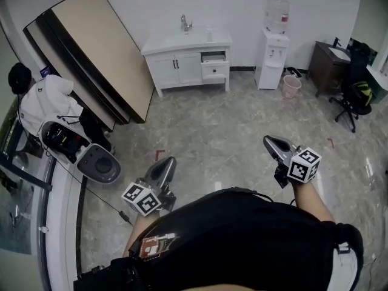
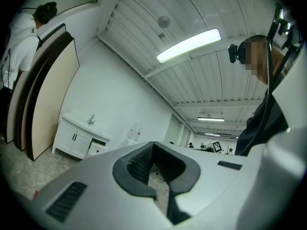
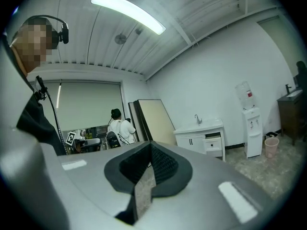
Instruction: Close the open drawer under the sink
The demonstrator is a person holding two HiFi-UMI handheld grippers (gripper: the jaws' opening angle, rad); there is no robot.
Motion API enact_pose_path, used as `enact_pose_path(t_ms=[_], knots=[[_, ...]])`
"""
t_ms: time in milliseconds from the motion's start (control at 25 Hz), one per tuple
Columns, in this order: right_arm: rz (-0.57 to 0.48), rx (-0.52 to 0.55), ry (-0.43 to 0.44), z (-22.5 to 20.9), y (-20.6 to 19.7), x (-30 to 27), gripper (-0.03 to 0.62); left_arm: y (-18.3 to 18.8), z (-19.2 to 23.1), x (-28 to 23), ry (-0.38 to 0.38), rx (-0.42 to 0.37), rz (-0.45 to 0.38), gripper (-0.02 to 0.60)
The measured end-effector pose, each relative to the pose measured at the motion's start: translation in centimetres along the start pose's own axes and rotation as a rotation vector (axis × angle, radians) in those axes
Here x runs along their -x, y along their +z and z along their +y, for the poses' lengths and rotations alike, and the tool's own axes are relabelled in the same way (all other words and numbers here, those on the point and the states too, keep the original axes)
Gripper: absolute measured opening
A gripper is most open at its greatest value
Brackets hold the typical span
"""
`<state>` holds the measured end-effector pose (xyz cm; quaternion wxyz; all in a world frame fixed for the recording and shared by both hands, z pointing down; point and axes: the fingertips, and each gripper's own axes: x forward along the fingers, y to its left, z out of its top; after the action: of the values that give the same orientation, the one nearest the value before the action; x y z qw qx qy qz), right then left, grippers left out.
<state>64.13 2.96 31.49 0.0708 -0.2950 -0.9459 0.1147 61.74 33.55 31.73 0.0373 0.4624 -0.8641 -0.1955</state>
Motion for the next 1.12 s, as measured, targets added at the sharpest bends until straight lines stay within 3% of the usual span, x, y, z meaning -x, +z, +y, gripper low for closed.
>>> enact_pose_path(t_ms=[400,640,880,1120], knots=[[0.071,-0.002,0.07,0.2,-1.3,-11.7,-0.009,1.4,9.8,1.6,0.07,0.037,-0.022,-0.009],[0.089,-0.008,0.147,-2.2,-0.6,-16.5,-0.009,1.7,12.5,-0.5,0.147,0.053,-0.005,-0.009],[0.104,-0.036,0.192,-9.5,0.3,-18.5,-0.009,1.8,13.2,-6.9,0.188,0.024,-0.027,-0.009],[0.091,-0.014,0.236,-17.3,4.3,-19.9,-0.009,2.2,13.0,-15.3,0.214,0.007,-0.039,-0.009]])
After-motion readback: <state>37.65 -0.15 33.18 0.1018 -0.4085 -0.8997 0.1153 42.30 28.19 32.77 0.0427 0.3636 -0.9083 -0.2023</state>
